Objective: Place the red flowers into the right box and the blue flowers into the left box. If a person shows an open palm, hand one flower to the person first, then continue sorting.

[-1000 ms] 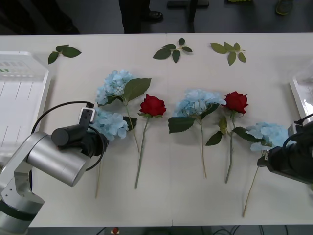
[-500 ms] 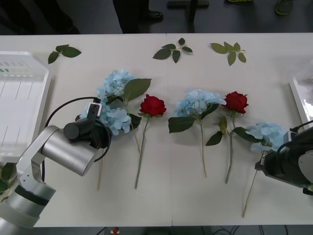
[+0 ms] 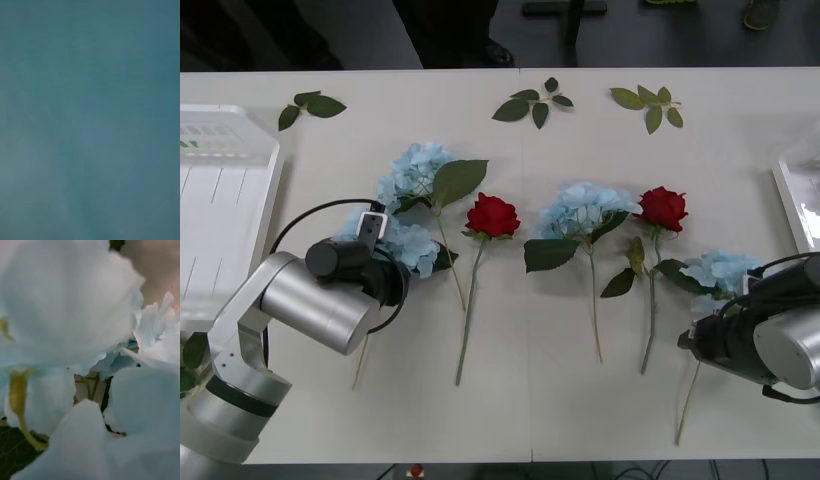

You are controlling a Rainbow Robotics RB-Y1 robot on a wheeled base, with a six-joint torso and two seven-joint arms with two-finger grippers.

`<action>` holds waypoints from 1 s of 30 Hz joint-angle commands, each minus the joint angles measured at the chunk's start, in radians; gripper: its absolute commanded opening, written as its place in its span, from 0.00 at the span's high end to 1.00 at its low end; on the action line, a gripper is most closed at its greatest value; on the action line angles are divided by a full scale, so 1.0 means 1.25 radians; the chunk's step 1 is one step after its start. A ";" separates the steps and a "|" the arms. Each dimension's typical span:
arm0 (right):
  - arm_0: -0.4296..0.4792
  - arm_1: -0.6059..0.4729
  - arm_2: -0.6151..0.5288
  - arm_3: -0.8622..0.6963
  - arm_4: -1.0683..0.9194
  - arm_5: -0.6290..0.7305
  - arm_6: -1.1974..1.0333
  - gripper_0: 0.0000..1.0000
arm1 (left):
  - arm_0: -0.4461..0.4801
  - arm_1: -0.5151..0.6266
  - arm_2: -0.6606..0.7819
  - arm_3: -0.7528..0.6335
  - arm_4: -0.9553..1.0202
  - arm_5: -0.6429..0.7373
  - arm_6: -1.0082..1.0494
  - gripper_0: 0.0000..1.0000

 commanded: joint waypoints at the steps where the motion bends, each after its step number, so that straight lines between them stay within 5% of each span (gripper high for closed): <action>1: -0.023 0.006 0.016 0.022 0.007 -0.024 0.006 0.00 | -0.016 0.049 0.042 -0.106 0.019 0.088 -0.043 1.00; 5: -0.027 0.011 0.018 0.031 0.019 -0.027 0.009 0.03 | -0.029 0.095 0.107 -0.207 0.084 0.210 -0.050 1.00; 10: -0.027 0.012 0.019 0.031 0.017 -0.028 0.011 0.34 | -0.072 0.156 0.253 -0.300 0.190 0.370 -0.051 1.00; 14: -0.027 0.012 0.019 0.031 0.013 -0.028 0.012 0.35 | -0.111 0.190 0.363 -0.302 0.239 0.424 -0.062 1.00; 20: -0.027 0.014 0.022 0.033 0.009 -0.028 0.014 0.36 | -0.158 0.248 0.474 -0.216 0.272 0.420 -0.145 1.00; 30: -0.027 0.022 0.023 0.063 0.004 -0.040 0.014 0.35 | -0.207 0.341 0.548 0.067 0.277 0.197 -0.319 1.00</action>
